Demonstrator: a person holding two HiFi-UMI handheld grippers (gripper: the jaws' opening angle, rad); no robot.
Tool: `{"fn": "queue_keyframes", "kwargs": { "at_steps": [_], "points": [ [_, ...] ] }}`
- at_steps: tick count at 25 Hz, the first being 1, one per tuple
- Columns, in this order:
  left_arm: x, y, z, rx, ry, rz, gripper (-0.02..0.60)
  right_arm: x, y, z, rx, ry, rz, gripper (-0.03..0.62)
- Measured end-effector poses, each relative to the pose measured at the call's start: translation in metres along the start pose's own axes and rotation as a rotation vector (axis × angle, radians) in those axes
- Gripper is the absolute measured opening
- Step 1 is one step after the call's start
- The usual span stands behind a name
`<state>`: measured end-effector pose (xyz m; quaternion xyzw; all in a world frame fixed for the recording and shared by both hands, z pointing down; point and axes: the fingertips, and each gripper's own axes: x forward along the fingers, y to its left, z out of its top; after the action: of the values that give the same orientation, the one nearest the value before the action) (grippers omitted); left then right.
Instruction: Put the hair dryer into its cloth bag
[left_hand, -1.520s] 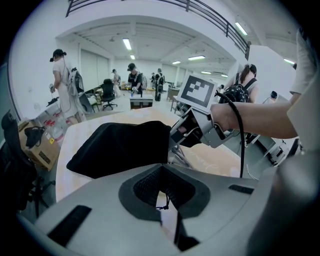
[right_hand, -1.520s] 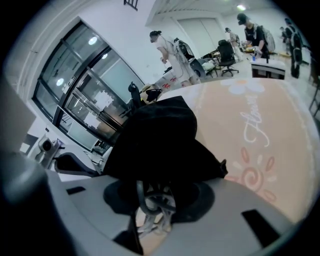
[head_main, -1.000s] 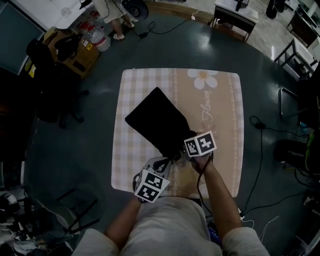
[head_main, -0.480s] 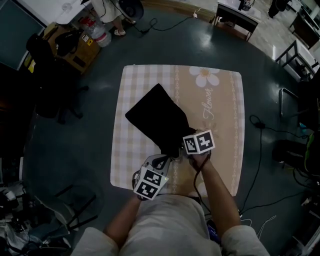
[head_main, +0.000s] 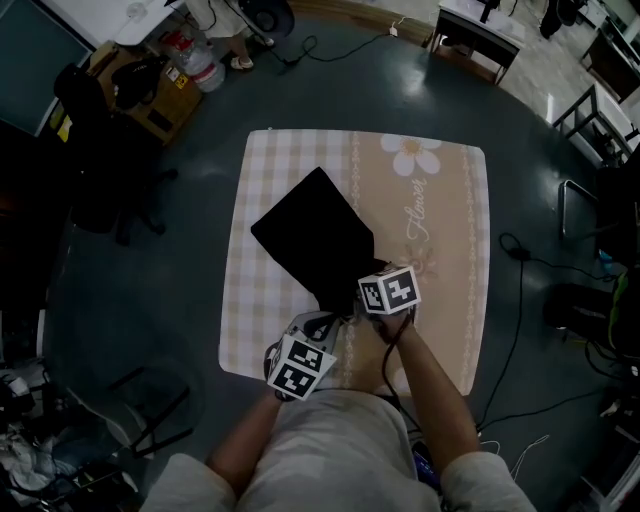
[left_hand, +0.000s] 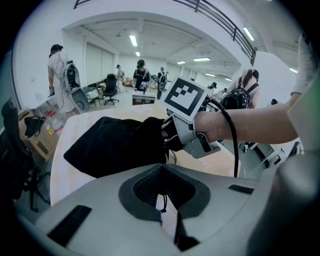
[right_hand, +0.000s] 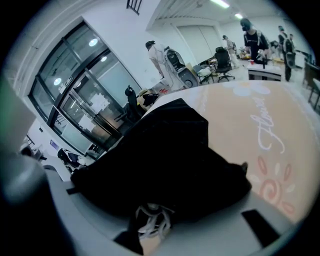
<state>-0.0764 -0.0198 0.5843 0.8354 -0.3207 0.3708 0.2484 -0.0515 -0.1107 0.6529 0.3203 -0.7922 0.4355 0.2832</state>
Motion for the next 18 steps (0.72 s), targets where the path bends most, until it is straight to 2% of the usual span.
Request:
{"fn": "queue_keyframes", "kwargs": {
  "at_steps": [10,18],
  "points": [
    [0.004,0.005,-0.006,-0.019,0.008,0.013,0.006,0.008,-0.001,-0.002,-0.034,-0.007,-0.018,0.143],
    [0.008,0.004,-0.010,-0.028,0.013,0.016,0.006,-0.014,0.004,-0.008,-0.093,-0.060,-0.014,0.212]
  ]
}}
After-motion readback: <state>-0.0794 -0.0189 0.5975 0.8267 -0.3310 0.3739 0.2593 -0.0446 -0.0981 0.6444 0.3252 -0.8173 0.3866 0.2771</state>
